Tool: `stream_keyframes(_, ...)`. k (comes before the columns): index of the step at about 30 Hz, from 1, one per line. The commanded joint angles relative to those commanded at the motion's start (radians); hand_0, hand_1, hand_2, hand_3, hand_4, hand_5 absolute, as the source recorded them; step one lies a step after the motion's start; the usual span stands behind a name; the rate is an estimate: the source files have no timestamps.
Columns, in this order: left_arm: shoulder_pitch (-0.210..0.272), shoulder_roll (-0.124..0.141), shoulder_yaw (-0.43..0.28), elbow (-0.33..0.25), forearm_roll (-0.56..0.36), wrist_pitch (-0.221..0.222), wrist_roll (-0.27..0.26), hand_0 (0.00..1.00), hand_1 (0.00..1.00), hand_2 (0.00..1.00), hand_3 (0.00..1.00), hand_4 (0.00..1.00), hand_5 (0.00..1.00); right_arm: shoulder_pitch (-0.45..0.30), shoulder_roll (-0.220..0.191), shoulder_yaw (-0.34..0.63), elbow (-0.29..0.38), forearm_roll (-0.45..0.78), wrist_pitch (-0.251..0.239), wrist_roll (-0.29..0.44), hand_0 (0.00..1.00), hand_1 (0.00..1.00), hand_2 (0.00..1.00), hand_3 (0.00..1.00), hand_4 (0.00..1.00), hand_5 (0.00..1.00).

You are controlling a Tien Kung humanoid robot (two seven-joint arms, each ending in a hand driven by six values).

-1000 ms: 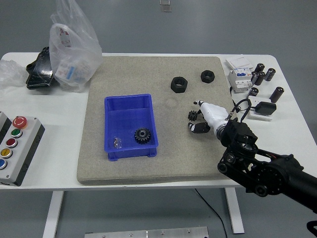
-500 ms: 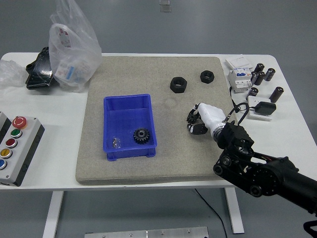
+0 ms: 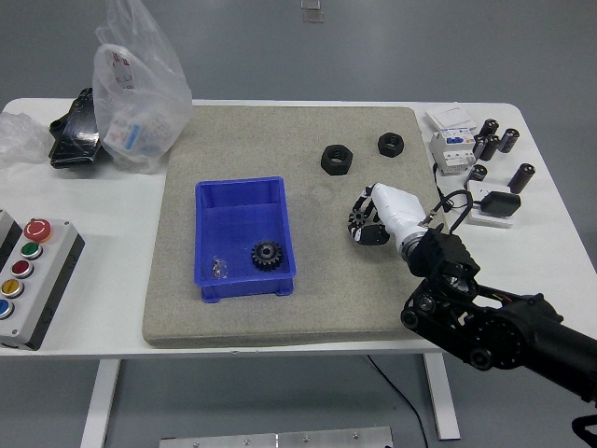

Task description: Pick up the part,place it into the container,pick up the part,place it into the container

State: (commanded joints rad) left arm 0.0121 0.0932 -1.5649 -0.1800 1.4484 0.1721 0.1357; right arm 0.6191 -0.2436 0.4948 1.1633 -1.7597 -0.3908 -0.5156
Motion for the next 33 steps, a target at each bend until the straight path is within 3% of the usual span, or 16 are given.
stream_keyframes(5,0.001,0.000,0.000,0.000,0.000,0.001,0.001,0.635,0.636,0.584,0.621,0.698,0.286,0.020,-0.014,-0.003,0.091,0.003,-0.020,0.008,0.248,0.489,0.469,0.497,0.713,0.128)
stream_keyframes(10,0.001,0.001,0.001,0.000,-0.001,0.001,0.002,0.635,0.636,0.584,0.621,0.698,0.286,0.067,0.002,-0.056,0.189,0.028,-0.042,0.048,0.248,0.489,0.469,0.497,0.713,0.128)
stream_keyframes(11,0.001,0.001,0.002,0.000,-0.001,0.000,0.002,0.635,0.636,0.584,0.621,0.699,0.287,0.078,0.008,-0.070,0.207,0.030,-0.039,0.054,0.365,0.617,0.678,0.701,0.530,0.256)
stream_keyframes(13,0.001,0.001,0.002,0.000,-0.001,0.000,0.003,0.635,0.636,0.584,0.621,0.699,0.287,0.103,0.021,-0.103,0.235,0.030,-0.018,0.057,0.365,0.617,0.678,0.701,0.530,0.256)
stream_keyframes(16,0.001,0.002,0.003,0.000,-0.001,0.000,0.004,0.635,0.636,0.584,0.621,0.699,0.287,0.135,0.037,-0.150,0.249,0.039,0.025,0.058,0.365,0.617,0.678,0.701,0.530,0.256)
stream_keyframes(17,0.001,0.002,0.003,0.000,-0.001,0.000,0.004,0.635,0.636,0.584,0.621,0.698,0.287,0.141,0.040,-0.161,0.250,0.043,0.035,0.059,0.470,0.734,0.809,0.838,0.566,0.256)
stream_keyframes(22,0.002,0.003,0.001,0.000,0.001,0.001,0.006,0.635,0.636,0.584,0.621,0.698,0.287,0.148,0.049,-0.184,0.250,0.055,0.057,0.066,0.470,0.734,0.809,0.838,0.566,0.256)
stream_keyframes(28,0.002,0.003,-0.001,0.000,0.003,0.001,0.006,0.635,0.636,0.585,0.622,0.699,0.286,0.137,0.049,-0.173,0.246,0.057,0.046,0.072,0.470,0.747,0.823,0.865,0.581,0.282)
stream_keyframes(33,0.000,0.003,-0.001,0.000,0.004,0.000,0.004,0.635,0.635,0.585,0.621,0.702,0.291,0.095,0.039,-0.095,0.247,0.046,0.010,0.087,0.447,0.736,0.806,0.846,0.565,0.262)
